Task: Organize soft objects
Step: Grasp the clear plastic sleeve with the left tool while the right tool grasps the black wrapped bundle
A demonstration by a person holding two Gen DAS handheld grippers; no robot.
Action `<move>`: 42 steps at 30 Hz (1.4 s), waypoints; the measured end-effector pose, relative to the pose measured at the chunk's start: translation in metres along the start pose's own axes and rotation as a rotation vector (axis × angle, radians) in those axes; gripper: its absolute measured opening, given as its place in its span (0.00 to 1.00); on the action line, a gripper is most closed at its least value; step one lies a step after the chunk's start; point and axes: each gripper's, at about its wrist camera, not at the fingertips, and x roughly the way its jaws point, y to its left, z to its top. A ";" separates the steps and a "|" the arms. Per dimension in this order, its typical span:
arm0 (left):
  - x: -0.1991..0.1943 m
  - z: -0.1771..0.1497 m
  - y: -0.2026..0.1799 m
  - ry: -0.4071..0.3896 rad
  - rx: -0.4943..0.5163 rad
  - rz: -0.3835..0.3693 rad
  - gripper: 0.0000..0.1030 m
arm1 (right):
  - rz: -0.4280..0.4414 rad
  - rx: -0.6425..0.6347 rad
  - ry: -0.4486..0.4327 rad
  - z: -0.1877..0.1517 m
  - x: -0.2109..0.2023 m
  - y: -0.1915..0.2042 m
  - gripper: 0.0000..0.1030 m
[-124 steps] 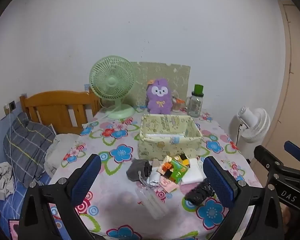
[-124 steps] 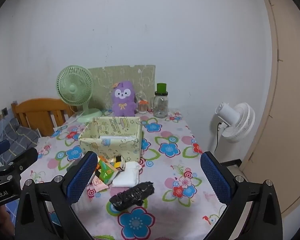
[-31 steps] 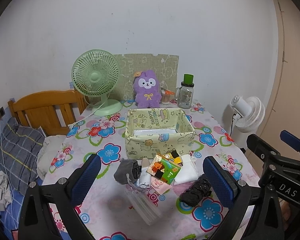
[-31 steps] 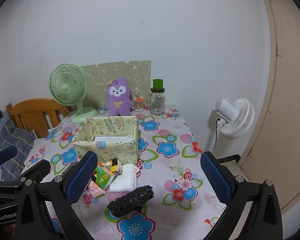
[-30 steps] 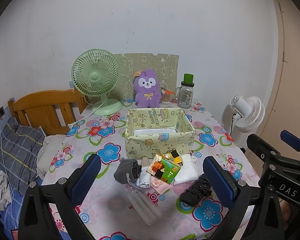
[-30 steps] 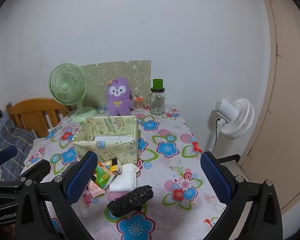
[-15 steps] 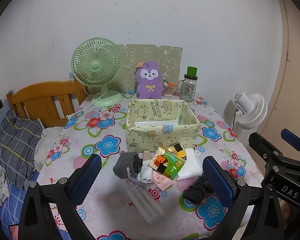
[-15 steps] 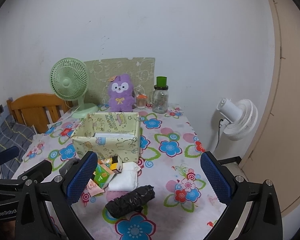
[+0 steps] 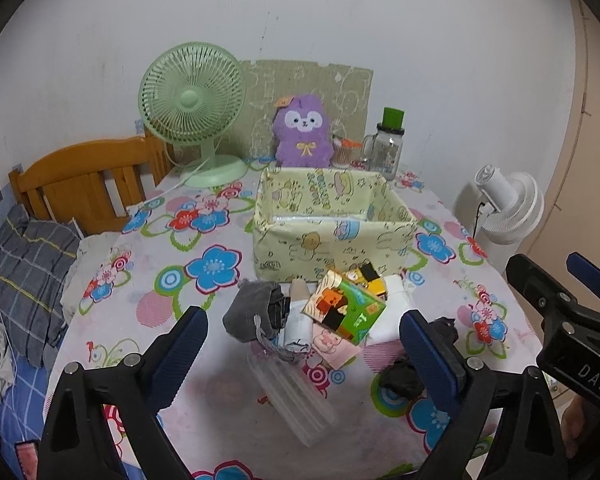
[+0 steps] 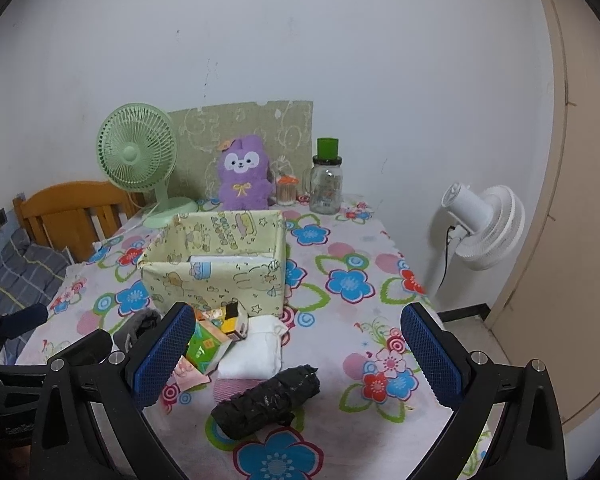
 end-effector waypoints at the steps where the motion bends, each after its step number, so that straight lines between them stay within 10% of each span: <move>1: 0.002 -0.001 0.000 0.006 -0.001 0.000 0.94 | 0.005 0.002 0.002 -0.002 0.002 0.000 1.00; 23: 0.072 -0.043 -0.011 0.171 -0.013 0.011 0.89 | 0.037 -0.025 0.124 -0.052 0.062 0.011 0.96; 42: 0.115 -0.063 0.005 0.289 -0.076 0.116 0.50 | 0.021 -0.010 0.263 -0.078 0.105 0.025 0.96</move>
